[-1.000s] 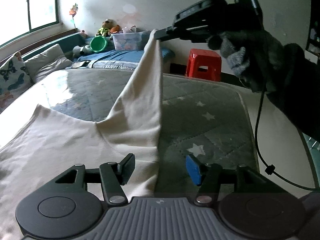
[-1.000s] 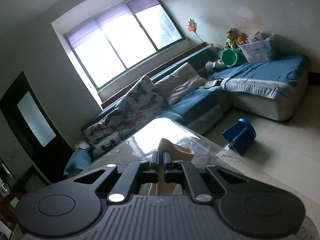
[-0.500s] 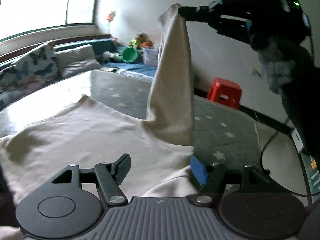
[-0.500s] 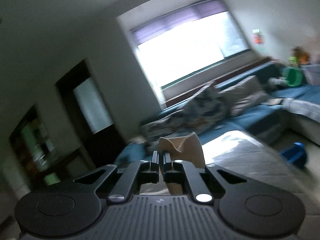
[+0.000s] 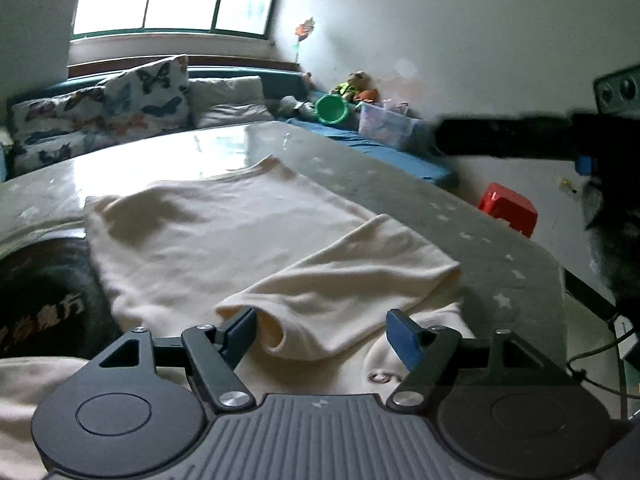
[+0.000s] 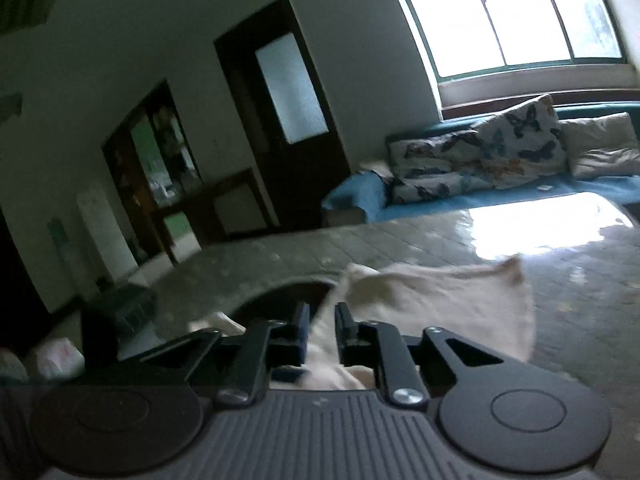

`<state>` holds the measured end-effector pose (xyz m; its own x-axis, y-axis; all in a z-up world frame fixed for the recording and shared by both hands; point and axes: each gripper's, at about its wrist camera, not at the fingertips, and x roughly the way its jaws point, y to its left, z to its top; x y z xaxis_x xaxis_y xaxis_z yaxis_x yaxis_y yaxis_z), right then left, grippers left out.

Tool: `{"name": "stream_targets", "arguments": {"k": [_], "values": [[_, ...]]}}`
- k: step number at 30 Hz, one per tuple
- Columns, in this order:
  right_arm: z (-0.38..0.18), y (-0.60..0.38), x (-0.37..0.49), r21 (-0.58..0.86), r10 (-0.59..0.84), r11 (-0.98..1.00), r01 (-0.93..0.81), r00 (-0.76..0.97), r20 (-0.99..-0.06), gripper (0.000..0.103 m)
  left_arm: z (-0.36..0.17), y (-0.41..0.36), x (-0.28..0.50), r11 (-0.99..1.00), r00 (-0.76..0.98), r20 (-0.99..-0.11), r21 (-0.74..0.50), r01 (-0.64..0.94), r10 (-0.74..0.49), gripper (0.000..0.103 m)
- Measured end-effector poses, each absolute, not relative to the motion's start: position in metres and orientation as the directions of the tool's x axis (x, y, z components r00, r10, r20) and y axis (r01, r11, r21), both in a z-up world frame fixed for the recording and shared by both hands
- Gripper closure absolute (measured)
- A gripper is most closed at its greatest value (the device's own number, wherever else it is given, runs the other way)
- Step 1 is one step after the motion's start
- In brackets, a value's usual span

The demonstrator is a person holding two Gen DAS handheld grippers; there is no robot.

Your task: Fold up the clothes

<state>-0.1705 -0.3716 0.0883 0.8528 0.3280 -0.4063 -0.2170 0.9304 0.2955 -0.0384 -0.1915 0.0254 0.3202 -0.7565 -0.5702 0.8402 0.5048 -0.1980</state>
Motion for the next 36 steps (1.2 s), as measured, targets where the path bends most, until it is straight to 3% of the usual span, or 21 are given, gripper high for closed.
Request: {"name": "stream_targets", "arguments": {"k": [7,9,11,19,22,36], "values": [[0.045,-0.392,-0.194,0.095,0.11,0.993,-0.066,0.785,-0.609,0.08,0.023,-0.176,-0.029,0.552,0.355,-0.571,-0.215,0.806,-0.74,0.029],[0.033,-0.392,-0.202,0.053,0.067,0.998,-0.043,0.768,-0.637,0.071,0.02,-0.175,-0.024,0.56,0.352,-0.578,-0.228,0.796,-0.736,0.03],[0.026,-0.393,-0.206,0.035,0.045,0.999,-0.029,0.76,-0.648,0.07,0.016,-0.179,-0.023,0.566,0.346,-0.595,-0.229,0.792,-0.725,0.033],[0.009,-0.389,-0.187,-0.056,-0.009,0.998,-0.036,0.767,-0.641,0.07,0.006,-0.185,-0.02,0.591,0.348,-0.624,-0.232,0.772,-0.7,0.086],[0.005,-0.385,-0.187,-0.099,-0.026,0.994,-0.05,0.765,-0.643,0.07,0.01,-0.183,-0.02,0.602,0.364,-0.616,-0.231,0.764,-0.698,0.095],[0.001,-0.385,-0.192,-0.093,-0.027,0.995,-0.04,0.781,-0.624,0.066,0.062,-0.189,-0.018,0.601,0.431,-0.51,-0.232,0.765,-0.745,0.098]]}}
